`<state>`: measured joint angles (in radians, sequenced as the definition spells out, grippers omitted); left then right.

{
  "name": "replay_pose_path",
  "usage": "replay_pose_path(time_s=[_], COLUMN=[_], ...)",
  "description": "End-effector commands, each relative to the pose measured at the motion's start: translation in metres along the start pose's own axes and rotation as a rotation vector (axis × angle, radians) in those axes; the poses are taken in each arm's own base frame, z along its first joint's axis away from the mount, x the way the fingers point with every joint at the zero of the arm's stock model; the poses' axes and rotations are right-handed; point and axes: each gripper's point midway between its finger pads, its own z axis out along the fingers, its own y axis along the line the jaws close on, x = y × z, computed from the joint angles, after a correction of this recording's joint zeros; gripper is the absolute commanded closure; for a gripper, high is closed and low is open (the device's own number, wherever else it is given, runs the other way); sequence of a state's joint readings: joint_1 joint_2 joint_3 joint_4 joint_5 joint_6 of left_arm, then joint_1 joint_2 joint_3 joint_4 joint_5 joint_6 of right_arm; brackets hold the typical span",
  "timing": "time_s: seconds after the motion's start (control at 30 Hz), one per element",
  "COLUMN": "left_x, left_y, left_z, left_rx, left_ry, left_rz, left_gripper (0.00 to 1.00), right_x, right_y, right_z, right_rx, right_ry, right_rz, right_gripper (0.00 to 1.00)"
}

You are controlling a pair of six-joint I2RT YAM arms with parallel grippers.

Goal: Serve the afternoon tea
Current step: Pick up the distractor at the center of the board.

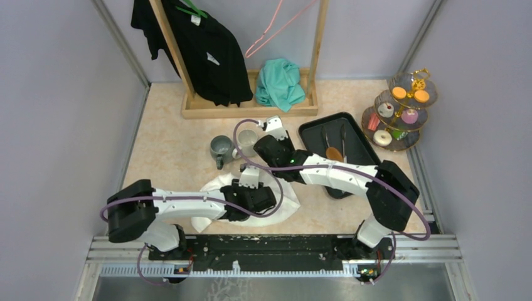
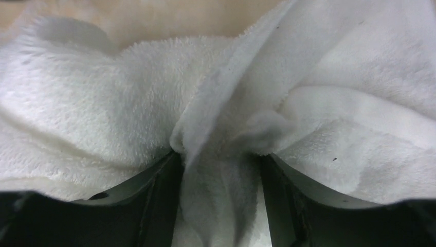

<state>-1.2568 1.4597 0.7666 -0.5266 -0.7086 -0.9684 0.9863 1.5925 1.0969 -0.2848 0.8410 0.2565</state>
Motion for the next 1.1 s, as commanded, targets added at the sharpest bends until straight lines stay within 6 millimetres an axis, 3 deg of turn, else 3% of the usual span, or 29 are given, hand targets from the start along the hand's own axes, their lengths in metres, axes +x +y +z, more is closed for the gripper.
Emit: replay_pose_path(time_s=[0.0,0.23,0.4,0.53,0.7,0.83,1.07], left_x=[0.074,0.12,0.127,0.094,0.033,-0.003,-0.042], left_y=[0.014,0.005,0.003,-0.008,-0.04,-0.065,-0.095], left_z=[0.006,0.019,0.013,-0.007,-0.056,-0.095,-0.153], left_rx=[-0.015,0.061,0.128,0.225,0.436,0.543,0.643], left_ry=[0.253,0.371,0.381,0.247,0.045,-0.074,-0.235], left_rz=[0.097,0.117,0.034,-0.046,-0.094,-0.063,-0.02], left_gripper=[0.45,0.99,1.0,1.0,1.0,1.0,1.0], right_x=[-0.024,-0.026,-0.036,-0.052,-0.084,-0.115,-0.151], right_y=[-0.006,-0.015,-0.022,-0.032,-0.055,-0.08,-0.126], right_z=[-0.017,-0.025,-0.039,-0.056,-0.084,-0.114,-0.156], right_rx=[-0.015,-0.009,-0.009,0.003,0.004,0.0,0.015], right_ry=[-0.068,-0.079,-0.11,-0.152,-0.23,-0.301,-0.395], right_rz=[0.078,0.083,0.105,0.137,0.225,0.299,0.394], right_gripper=[0.71,0.71,0.71,0.71,0.74,0.75,0.75])
